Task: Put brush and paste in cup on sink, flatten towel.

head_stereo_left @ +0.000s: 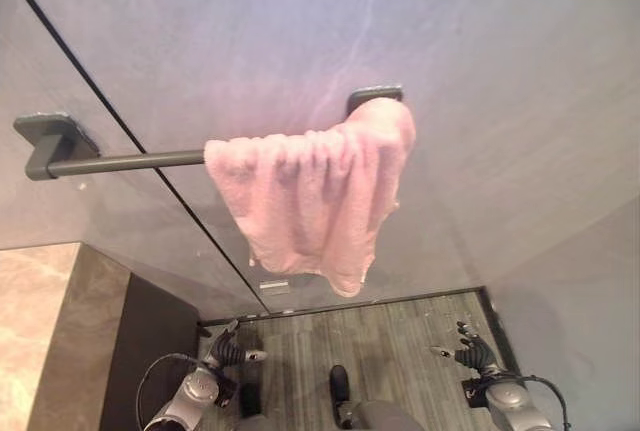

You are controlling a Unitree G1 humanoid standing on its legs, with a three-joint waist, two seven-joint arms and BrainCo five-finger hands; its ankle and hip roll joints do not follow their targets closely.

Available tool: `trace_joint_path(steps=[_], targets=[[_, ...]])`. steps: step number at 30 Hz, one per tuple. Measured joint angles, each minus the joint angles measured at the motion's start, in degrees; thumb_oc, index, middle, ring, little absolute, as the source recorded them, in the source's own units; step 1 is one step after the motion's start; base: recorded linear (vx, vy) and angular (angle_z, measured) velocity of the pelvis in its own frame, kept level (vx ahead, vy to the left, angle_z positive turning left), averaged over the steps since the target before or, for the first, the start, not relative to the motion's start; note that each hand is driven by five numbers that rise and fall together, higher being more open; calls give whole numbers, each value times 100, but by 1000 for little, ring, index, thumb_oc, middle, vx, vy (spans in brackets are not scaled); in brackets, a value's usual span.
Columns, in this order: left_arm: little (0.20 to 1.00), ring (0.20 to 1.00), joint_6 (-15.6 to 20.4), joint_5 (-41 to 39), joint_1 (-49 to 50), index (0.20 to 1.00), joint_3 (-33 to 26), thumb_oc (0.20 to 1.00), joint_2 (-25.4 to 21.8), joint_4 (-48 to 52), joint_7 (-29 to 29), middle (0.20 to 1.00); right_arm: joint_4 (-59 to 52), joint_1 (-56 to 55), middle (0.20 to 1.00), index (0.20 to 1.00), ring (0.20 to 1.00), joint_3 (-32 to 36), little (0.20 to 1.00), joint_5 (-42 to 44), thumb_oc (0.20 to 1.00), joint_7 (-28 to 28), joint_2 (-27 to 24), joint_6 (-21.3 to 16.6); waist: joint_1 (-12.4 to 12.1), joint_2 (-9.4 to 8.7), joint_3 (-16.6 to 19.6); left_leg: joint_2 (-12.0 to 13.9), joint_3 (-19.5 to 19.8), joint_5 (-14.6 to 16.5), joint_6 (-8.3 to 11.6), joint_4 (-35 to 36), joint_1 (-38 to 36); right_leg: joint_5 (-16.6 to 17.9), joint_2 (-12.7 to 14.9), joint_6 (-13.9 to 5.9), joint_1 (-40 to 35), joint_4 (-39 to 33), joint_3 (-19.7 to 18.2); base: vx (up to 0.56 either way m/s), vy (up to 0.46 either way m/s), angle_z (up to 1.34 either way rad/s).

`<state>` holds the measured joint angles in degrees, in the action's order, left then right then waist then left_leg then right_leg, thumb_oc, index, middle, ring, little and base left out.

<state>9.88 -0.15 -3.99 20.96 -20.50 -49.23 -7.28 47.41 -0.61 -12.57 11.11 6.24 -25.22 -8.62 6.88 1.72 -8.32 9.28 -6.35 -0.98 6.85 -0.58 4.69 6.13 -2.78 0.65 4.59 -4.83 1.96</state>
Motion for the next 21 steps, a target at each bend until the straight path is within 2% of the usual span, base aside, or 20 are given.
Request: trace_joint_path(steps=[2, 5, 6, 8, 9, 11, 12, 13, 14, 16, 17, 18, 19, 21], targets=[[1000, 1000, -6, 4, 82, 1000, 0, 1000, -186, 268, 2, 1000, -269, 87, 1000, 1000, 1000, 20, 1000, 56, 1000, 2, 55, -9, -60, -133, -87, -217, -210, 9, -130, 108, -224, -49, 199, -195, 47, 175, -199, 47, 191, -57], [1000, 1000, -1, 8, 180, 1000, -57, 1000, -318, 536, -1, 1000, -696, 49, 1000, 1000, 1000, 39, 1000, 155, 1000, 13, 36, -14, -95, -208, -107, -410, -387, 132, -329, 79, -306, -164, 440, -383, 73, 279, -313, 16, 136, -30], [1000, 1000, 11, 13, 202, 1000, -92, 1000, -390, 656, -5, 1000, -940, 19, 1000, 1000, 1000, 106, 1000, 154, 1000, 16, 30, -31, -131, -207, -114, -469, -482, 140, -388, 95, -320, -264, 576, -481, 146, 361, -257, -15, 35, -30], [1000, 1000, 4, 17, 289, 1000, -258, 1000, -449, 706, -18, 1000, -1218, 28, 1000, 1000, 1000, 137, 1000, 155, 1000, 16, 25, -28, -305, -227, -131, -492, -720, 205, -494, 93, -398, -302, 839, -570, 202, 400, 279, -12, 9, -48], [1000, 1000, 5, 17, 430, 1000, -313, 1000, -588, 913, -30, 1000, -1375, 30, 1000, 1000, 1000, 175, 1000, 154, 1000, 16, 12, -82, -308, -233, -128, -503, -750, 233, -533, 84, -395, -251, 1144, -651, 193, 453, 490, 5, -9, -27], [1000, 1000, 9, 18, 641, 1000, -375, 1000, -784, 1182, -25, 1000, -1594, -42, 1000, 1000, 1000, 301, 1000, 161, 1000, 24, 5, -75, -325, -292, -97, -518, -727, 231, -531, 118, -401, -53, 1549, -919, 88, 331, 506, 10, -23, 3], [1000, 1000, 40, 17, 844, 1000, -440, 1000, -1010, 1464, -21, 1000, -1833, -176, 1000, 1000, 1000, 431, 1000, 170, 1000, 30, 4, -121, -346, -405, -44, -552, -671, 204, -488, 150, -405, 214, 1772, -1176, -103, 162, 481, 14, -35, 14], [1000, 1000, 56, 17, 920, 1000, -467, 1000, -1171, 1637, -20, 1000, -1954, -281, 1000, 1000, 1000, 503, 1000, 180, 1000, 43, 10, -160, -333, -509, 7, -577, -651, 174, -440, 204, -424, 343, 1852, -1315, -184, 66, 459, 5, -57, 7], [1000, 1000, 111, 13, 1093, 1000, -577, 1000, -1348, 1809, -1, 1000, -2021, -281, 1000, 1000, 1000, 539, 1000, 282, 1000, 90, -64, -203, -423, -588, 44, -514, -666, 107, -337, 303, -476, 216, 1758, -1345, -250, -19, 405, 4, -56, -1], [1000, 1000, 120, -55, 1470, 1000, -760, 1000, -1501, 2517, 126, 1000, -2271, -377, 1000, 1000, 1000, 718, 1000, 594, 1000, -10, -249, -231, -434, -518, 21, -380, -640, 22, -209, 398, -481, 142, 1595, -1266, -251, -18, 486, -4, -42, 2], [1000, 1000, 290, -177, 1687, 1000, -849, 1000, -1661, 3035, 227, 1000, -2384, -475, 1000, 1000, 1000, 895, 1000, 1113, 1000, -174, -397, -302, -451, -478, 38, -268, -579, -61, -99, 505, -493, 108, 1462, -1214, -248, -20, 510, 0, -54, 15], [1000, 1000, 300, -219, 1782, 1000, -842, 1000, -1832, 3329, 334, 1000, -2493, -576, 1000, 1000, 1000, 929, 1000, 1419, 1000, -343, -547, -298, -459, -475, 40, -225, -535, -108, -44, 556, -495, 62, 1421, -1166, -258, -20, 530, 5, -42, 18], [1000, 1000, 368, -228, 1878, 1000, -838, 1000, -2058, 3593, 425, 1000, -2602, -676, 1000, 1000, 1000, 943, 1000, 1593, 1000, -495, -740, -303, -467, -483, 45, -187, -516, -134, -16, 578, -475, 22, 1392, -1154, -262, -22, 588, 11, -46, 19], [1000, 1000, 455, -430, 2194, 1000, -927, 1000, -2808, 4294, 835, 1000, -2977, -1030, 1000, 1000, 1000, 928, 1000, 2045, 1000, -1048, -1436, -292, -512, -496, 56, -133, -462, -184, 36, 581, -454, -58, 1340, -1118, -272, -23, 650, 2, -30, 12]])
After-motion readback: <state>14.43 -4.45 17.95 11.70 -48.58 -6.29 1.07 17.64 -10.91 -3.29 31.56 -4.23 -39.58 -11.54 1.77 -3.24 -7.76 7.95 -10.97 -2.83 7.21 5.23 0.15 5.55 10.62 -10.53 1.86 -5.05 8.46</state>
